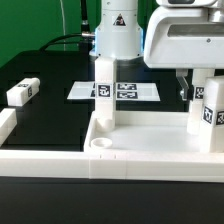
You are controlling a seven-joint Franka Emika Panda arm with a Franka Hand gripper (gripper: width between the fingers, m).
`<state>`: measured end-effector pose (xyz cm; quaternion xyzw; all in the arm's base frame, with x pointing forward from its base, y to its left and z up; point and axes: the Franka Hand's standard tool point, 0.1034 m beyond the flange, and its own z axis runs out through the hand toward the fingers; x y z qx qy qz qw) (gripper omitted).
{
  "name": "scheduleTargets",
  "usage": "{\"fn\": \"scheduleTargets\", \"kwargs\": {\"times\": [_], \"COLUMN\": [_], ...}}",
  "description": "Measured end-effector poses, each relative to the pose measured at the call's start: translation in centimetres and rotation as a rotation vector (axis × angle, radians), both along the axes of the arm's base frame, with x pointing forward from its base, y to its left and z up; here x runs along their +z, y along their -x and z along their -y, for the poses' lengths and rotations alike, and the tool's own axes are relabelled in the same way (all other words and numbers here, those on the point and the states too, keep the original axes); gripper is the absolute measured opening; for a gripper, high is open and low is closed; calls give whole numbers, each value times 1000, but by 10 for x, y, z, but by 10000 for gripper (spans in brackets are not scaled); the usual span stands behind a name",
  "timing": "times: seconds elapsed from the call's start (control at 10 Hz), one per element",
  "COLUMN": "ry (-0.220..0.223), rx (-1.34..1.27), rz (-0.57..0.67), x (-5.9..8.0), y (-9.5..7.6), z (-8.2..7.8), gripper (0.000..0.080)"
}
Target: Assemble desk
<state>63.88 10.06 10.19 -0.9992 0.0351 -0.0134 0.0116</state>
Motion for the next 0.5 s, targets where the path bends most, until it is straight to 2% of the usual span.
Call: {"fn": "scheduleTargets", "kwargs": {"times": [0.5], "ry": [27], "rx": [310], "rz": [4], "x": [0], "y": [-1], "z": [8], "gripper": [649]}}
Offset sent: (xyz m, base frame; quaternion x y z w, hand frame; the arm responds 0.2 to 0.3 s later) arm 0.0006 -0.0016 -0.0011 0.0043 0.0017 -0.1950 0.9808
